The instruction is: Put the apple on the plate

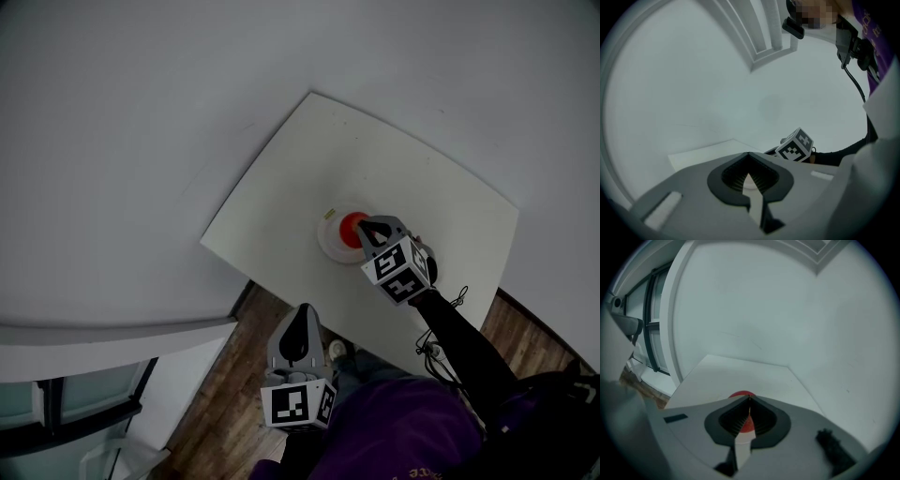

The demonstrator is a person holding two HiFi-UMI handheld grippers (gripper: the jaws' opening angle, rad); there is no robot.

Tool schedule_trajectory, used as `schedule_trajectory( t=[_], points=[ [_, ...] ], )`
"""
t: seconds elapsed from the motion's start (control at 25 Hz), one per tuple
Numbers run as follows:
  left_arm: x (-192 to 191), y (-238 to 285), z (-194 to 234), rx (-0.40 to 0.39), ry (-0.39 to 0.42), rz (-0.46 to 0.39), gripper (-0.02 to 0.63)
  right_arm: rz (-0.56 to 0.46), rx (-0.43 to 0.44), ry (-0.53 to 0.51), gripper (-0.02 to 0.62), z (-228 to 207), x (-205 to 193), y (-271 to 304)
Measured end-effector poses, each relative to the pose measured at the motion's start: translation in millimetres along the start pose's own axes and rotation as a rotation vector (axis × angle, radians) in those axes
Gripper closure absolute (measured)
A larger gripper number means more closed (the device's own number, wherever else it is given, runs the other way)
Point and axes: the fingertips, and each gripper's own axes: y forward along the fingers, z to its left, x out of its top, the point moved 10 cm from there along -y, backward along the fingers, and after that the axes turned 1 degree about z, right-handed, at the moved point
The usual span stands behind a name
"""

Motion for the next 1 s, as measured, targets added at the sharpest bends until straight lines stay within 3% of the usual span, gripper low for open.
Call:
schedule_trajectory(
  t=[1.0],
  points=[
    [0,2,9,0.020,-0.004,0.008,0.600,0.044,0.055,-0.022,0.581,9,-4,28]
  ],
)
